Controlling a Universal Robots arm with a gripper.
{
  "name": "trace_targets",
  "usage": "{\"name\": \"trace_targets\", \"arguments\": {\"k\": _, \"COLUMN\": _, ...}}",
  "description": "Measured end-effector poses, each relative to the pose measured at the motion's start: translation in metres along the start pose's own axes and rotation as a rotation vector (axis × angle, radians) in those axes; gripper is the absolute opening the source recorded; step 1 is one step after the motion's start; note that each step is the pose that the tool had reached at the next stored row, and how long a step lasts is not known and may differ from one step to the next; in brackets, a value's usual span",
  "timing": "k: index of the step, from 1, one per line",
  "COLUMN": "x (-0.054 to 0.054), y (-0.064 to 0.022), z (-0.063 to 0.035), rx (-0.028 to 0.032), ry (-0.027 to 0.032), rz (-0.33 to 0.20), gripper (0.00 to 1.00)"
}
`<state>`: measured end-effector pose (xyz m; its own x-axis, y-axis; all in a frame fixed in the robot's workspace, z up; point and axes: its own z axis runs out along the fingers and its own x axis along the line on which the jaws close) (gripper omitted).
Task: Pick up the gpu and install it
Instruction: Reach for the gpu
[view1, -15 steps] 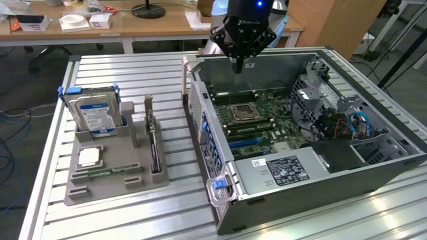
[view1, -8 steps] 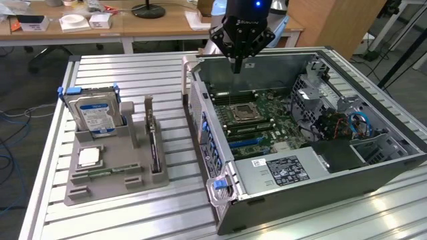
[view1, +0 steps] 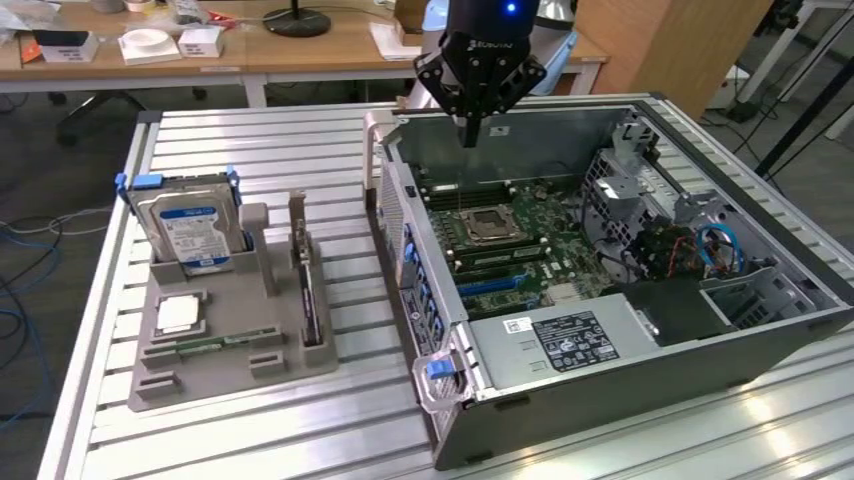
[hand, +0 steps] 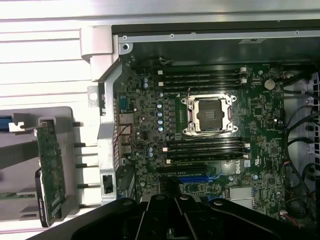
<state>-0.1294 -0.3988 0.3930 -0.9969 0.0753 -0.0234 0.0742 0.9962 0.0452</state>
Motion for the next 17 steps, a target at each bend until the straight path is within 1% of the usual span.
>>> {"name": "trace_targets", "arguments": {"k": 17, "x": 0.013, "y": -0.0010, "z": 0.0001, "rx": 0.0001, "ry": 0.0001, "rz": 0.000, "gripper": 0.11}}
